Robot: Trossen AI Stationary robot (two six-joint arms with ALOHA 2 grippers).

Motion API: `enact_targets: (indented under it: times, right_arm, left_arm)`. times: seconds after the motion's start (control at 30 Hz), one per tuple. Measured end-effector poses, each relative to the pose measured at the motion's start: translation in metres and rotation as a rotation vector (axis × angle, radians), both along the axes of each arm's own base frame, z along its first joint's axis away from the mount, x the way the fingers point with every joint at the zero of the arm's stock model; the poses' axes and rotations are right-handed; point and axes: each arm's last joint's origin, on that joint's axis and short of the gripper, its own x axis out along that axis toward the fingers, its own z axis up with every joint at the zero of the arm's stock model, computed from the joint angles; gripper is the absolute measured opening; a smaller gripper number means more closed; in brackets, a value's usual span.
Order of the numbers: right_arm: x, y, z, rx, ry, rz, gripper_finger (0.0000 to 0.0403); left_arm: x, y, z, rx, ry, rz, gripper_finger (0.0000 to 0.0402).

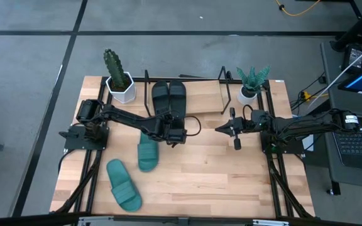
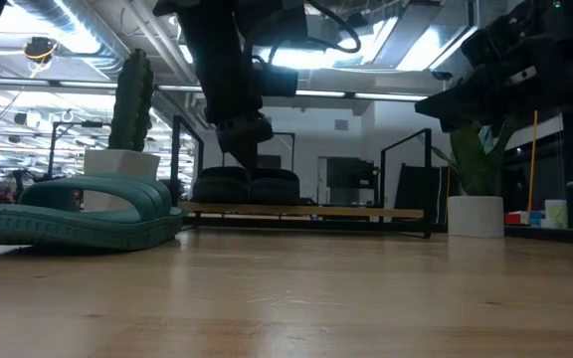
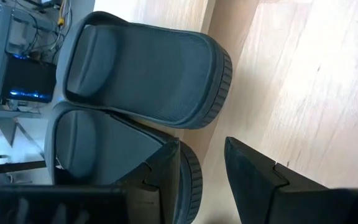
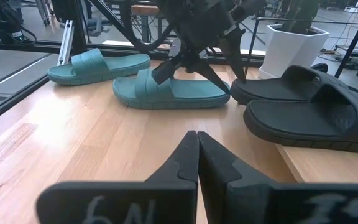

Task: Pick and place slides into the shelf
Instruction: Adjust the black slides on the shelf

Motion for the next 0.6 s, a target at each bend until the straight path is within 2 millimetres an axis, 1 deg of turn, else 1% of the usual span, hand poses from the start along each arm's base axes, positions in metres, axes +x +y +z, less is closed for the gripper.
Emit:
enact_targets:
  times: [0.17, 0.4, 0.5, 0.6]
  right_arm:
    - [0.0, 0.0, 0.0, 0.0, 0.001, 0.0, 0.0005]
    - [0.0, 0.0, -0.0001, 0.0, 0.001, 0.0, 0.0005]
    - [0.0, 0.0, -0.0001, 0.0, 0.001, 0.0, 0.0005]
    - [0.0, 0.0, -0.0001, 0.0, 0.001, 0.0, 0.0005]
  left_arm:
    - [-0.001, 0.0, -0.0003, -0.005, 0.011, 0.001, 0.0123]
    - [-0.0014, 0.0002, -0.0001, 0.003, 0.013, 0.003, 0.0182]
    - [-0.0014, 0.0002, -0.0001, 0.004, 0.014, 0.002, 0.0193]
    - [-0.0014, 0.0001, -0.0002, 0.003, 0.018, -0.003, 0.0195]
